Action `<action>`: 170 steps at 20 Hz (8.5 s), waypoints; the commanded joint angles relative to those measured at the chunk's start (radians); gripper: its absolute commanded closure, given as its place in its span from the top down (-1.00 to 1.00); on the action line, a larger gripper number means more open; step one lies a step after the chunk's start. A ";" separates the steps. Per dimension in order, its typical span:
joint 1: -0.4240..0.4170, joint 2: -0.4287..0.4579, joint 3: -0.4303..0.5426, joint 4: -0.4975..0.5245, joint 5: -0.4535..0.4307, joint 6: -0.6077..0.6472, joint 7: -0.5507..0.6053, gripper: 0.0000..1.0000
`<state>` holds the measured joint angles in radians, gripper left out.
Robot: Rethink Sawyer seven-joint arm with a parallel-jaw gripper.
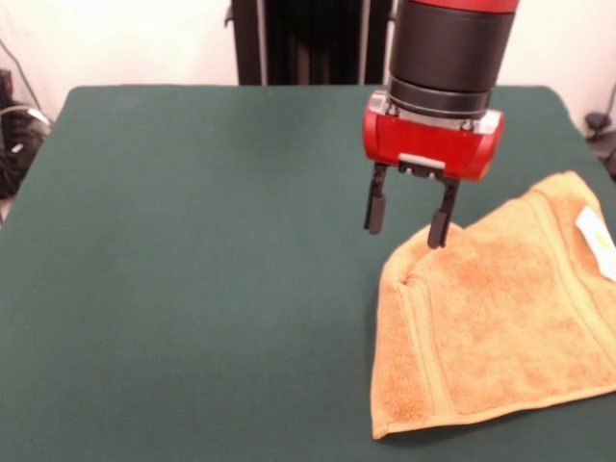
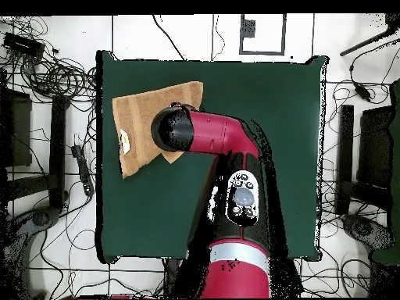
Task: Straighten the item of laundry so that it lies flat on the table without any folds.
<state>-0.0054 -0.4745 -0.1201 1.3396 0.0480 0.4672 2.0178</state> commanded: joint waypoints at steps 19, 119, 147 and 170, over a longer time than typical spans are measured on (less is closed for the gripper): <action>0.041 0.118 0.042 0.047 -0.012 -0.015 0.129 1.00; 0.147 0.238 -0.048 0.031 0.078 -0.076 0.202 1.00; 0.043 0.328 0.024 -0.043 0.041 -0.092 0.100 -1.00; 0.021 0.223 -0.004 -0.025 -0.017 0.025 0.005 -1.00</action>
<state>0.0543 -0.2438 -0.2036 1.2909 0.0699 0.3803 2.0180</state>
